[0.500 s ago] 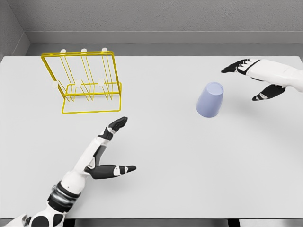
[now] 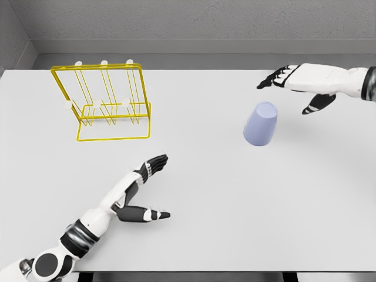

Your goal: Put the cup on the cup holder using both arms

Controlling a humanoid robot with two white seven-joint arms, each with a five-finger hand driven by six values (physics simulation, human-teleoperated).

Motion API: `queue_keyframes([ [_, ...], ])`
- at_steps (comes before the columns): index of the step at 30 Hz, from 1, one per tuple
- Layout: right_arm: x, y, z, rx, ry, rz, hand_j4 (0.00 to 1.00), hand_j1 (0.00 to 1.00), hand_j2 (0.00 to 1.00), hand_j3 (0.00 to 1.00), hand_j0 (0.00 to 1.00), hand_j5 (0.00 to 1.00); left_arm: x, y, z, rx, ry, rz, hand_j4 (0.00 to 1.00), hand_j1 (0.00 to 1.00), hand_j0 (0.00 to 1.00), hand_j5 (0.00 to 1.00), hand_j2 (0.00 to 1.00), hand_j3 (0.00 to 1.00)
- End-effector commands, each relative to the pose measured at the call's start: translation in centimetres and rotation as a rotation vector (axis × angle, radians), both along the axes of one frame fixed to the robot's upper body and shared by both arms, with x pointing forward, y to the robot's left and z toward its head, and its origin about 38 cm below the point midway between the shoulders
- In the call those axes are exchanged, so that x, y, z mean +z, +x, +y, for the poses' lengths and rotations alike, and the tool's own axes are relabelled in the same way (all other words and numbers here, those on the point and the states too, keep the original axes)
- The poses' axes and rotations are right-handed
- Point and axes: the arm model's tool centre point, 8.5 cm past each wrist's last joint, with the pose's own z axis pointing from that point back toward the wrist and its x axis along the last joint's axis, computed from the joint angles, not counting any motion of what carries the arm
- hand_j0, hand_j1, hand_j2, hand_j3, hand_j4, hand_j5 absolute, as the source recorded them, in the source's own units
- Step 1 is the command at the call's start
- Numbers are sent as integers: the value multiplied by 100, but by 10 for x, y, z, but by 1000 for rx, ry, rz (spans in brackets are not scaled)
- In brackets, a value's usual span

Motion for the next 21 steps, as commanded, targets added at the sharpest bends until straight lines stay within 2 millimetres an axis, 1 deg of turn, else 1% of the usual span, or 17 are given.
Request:
queue_keyframes([
  [1,-28,-4,7,24,-67,69,100,100,100,100,100,100,-2,0,-2,-29,26,24,100,100,100,100,100,100],
  [2,-29,-2,6,16,-66,73,100,100,100,100,100,100,-3,0,-2,-26,26,30,100,100,100,100,100,100],
  [3,-28,2,17,31,-53,69,100,100,100,100,100,100,-3,0,-1,-21,29,31,100,100,100,100,100,100],
  [5,-34,7,27,38,-37,77,100,100,100,100,100,100,-4,-1,3,-14,29,41,100,100,100,100,100,100],
  [7,-23,10,28,38,-29,54,100,100,100,100,100,100,-1,3,3,-1,2,42,100,100,100,100,100,100],
  [10,-20,12,31,41,-17,46,100,100,100,100,100,100,6,11,13,38,-6,19,100,100,100,100,100,100],
  [12,-22,14,26,22,-17,51,100,100,100,100,100,100,8,14,16,50,-7,13,100,100,100,100,100,100],
  [14,-30,20,34,21,-7,70,100,100,100,100,100,100,10,17,19,61,-12,2,100,100,100,100,100,100],
  [16,-36,22,30,4,-18,85,100,100,100,100,100,100,12,18,20,65,-17,-7,100,100,100,100,100,100],
  [21,-38,24,28,-1,-44,84,100,100,100,100,100,100,18,21,18,57,-29,-32,100,100,100,100,100,100],
])
